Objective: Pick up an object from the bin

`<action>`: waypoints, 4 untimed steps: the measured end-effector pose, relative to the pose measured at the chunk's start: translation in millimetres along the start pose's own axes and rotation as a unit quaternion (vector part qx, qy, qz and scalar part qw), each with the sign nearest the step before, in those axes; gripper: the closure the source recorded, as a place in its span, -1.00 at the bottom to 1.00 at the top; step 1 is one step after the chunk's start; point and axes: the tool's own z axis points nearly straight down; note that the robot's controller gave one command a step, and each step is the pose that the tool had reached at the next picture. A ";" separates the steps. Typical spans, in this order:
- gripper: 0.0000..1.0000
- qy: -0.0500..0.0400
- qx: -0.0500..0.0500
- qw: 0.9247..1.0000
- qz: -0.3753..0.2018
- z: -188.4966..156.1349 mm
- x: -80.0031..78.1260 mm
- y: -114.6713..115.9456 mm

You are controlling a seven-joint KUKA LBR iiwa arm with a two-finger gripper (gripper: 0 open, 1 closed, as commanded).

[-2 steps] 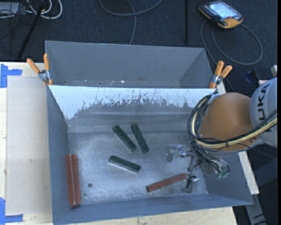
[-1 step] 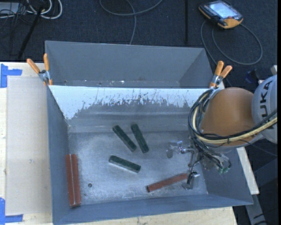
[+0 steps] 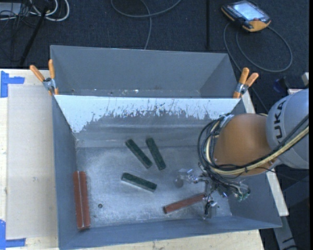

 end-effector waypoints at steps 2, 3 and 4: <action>1.00 0.001 -0.001 1.000 0.000 15.5 8.1 -13.5; 1.00 0.001 -0.001 1.000 -0.001 15.2 8.2 -13.3; 1.00 0.001 -0.001 1.000 -0.001 14.1 8.1 -13.2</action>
Offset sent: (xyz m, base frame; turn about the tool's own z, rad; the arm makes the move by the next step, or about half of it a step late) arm 0.0000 0.0000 0.0000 0.0000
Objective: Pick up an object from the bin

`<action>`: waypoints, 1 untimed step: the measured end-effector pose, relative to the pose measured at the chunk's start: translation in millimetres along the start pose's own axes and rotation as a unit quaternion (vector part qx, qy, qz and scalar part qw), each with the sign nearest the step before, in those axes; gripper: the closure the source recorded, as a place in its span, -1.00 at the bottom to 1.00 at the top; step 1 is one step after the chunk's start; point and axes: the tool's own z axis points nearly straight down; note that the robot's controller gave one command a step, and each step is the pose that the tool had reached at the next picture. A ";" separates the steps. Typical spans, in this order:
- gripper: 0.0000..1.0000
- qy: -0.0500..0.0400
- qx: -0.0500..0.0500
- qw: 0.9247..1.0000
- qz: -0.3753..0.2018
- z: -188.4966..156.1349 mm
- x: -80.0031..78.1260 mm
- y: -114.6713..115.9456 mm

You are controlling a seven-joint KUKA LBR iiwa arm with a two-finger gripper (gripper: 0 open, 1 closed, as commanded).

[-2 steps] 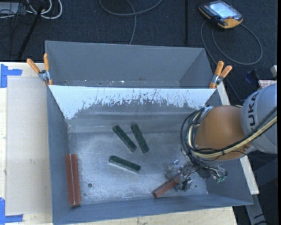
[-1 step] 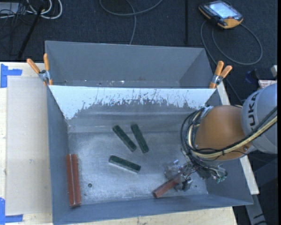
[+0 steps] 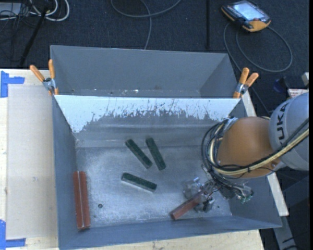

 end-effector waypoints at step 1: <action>1.00 0.002 -0.001 1.000 0.000 -4.3 0.9 0.9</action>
Offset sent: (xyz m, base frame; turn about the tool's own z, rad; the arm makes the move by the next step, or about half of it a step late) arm 0.0001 -0.0001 0.0516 0.0000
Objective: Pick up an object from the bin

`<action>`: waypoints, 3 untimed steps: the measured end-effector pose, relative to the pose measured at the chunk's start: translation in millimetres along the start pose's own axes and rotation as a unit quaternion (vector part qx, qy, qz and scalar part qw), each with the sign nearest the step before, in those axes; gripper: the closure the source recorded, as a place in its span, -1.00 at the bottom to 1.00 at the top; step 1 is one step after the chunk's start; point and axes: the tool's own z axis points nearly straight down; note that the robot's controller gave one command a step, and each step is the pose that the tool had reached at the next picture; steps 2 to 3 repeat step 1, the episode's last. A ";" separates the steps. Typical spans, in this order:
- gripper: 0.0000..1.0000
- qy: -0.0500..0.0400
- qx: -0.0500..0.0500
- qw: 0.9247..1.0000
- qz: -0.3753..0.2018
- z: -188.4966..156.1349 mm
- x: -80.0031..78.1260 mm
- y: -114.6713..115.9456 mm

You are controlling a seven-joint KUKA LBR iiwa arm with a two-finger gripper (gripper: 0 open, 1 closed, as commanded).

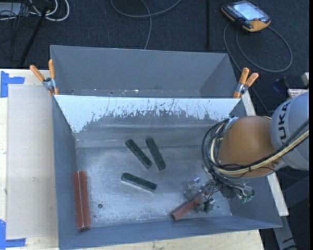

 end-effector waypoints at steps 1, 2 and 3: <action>1.00 0.001 -0.001 1.000 0.001 -19.3 0.9 1.3; 1.00 0.001 -0.001 1.000 0.001 -19.3 0.9 1.3; 1.00 0.001 -0.001 1.000 0.001 -19.3 0.9 1.3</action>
Offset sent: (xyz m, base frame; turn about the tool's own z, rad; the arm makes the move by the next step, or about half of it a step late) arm 0.0001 -0.0001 0.0896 0.0000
